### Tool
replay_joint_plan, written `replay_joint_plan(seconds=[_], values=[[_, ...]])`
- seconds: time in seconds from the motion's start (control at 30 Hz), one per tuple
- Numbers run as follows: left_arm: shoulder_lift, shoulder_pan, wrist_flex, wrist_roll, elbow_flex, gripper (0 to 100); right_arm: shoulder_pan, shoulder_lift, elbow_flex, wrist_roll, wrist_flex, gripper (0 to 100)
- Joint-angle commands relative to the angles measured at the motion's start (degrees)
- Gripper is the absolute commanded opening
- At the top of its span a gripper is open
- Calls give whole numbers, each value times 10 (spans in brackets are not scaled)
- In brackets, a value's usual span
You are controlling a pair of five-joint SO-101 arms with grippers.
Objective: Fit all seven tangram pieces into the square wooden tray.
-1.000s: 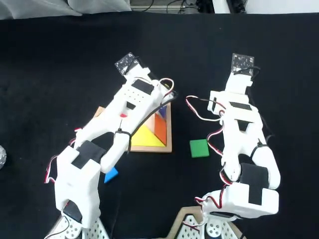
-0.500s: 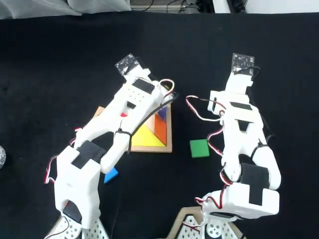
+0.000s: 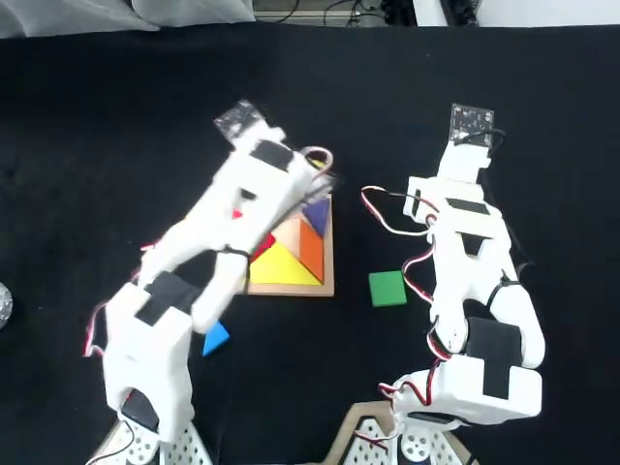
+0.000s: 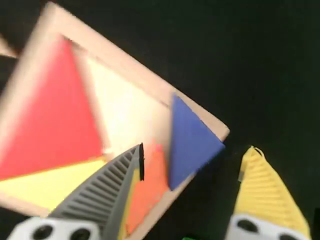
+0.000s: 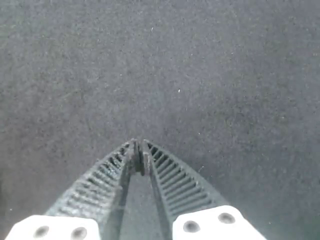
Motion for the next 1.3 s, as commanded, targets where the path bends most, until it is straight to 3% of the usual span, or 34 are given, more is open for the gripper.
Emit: replay_joint_plan(seconds=[0.0, 0.13, 0.27, 0.37, 0.53, 0.67, 0.77, 0.93, 1.27], values=[[-109, -98, 149, -114, -85, 313, -6, -5, -39, -4, -11, 11], [-200, -184, 243, -233, -107, 313, -34, -5, -38, 1, -9, 11], [-245, -269, 236, -411, -45, 314, -69, -8, -44, 1, 8, 11], [-245, -325, 199, -477, 43, 314, -122, -10, -85, 2, 76, 11], [-259, -393, 26, -523, 249, 314, -209, -7, -186, 2, 185, 11], [-317, -429, -151, -481, 429, 313, -236, 30, -228, 2, 189, 11], [-401, -464, -225, -447, 490, 313, -236, 80, -247, 2, 188, 11], [-476, -439, -375, -433, 626, 313, -238, 147, -290, 2, 192, 11], [-505, -436, -397, -438, 663, 313, -292, 167, -292, 2, 221, 11]])
